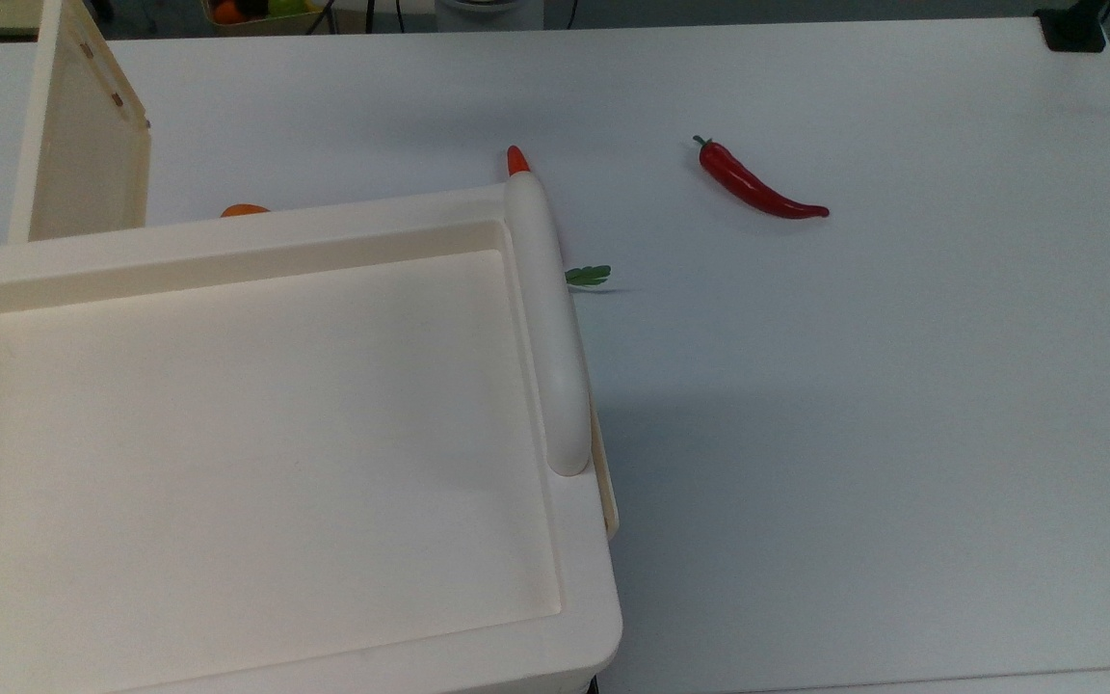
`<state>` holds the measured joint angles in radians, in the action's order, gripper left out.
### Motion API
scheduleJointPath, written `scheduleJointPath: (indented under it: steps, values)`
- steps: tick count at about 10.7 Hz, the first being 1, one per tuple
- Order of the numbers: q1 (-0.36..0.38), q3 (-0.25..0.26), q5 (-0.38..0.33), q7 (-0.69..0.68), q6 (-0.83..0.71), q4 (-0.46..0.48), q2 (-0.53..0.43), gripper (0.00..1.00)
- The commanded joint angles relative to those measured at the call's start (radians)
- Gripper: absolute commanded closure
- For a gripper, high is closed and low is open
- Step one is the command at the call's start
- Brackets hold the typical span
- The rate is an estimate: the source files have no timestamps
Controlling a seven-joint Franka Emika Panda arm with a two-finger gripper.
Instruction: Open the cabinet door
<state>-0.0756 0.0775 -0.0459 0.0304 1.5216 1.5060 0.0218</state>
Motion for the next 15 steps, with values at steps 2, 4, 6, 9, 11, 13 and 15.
scheduleJointPath:
  steps: [2, 4, 6, 9, 11, 13, 15]
  values:
    - [0.008, 0.025, 0.017, 0.023, 0.022, 0.000, 0.001, 0.00]
    - [0.007, 0.030, 0.020, 0.022, 0.023, -0.001, 0.001, 0.00]
    - [-0.007, 0.031, 0.018, 0.023, 0.064, -0.001, 0.001, 0.00]
    - [-0.010, 0.030, 0.018, 0.014, 0.081, -0.001, 0.006, 0.00]
    - [-0.010, 0.030, 0.018, 0.016, 0.080, 0.000, 0.006, 0.00]
    - [-0.010, 0.030, 0.018, 0.017, 0.081, 0.000, 0.006, 0.00]
    - [-0.012, 0.030, 0.018, 0.014, 0.081, 0.000, 0.006, 0.00]
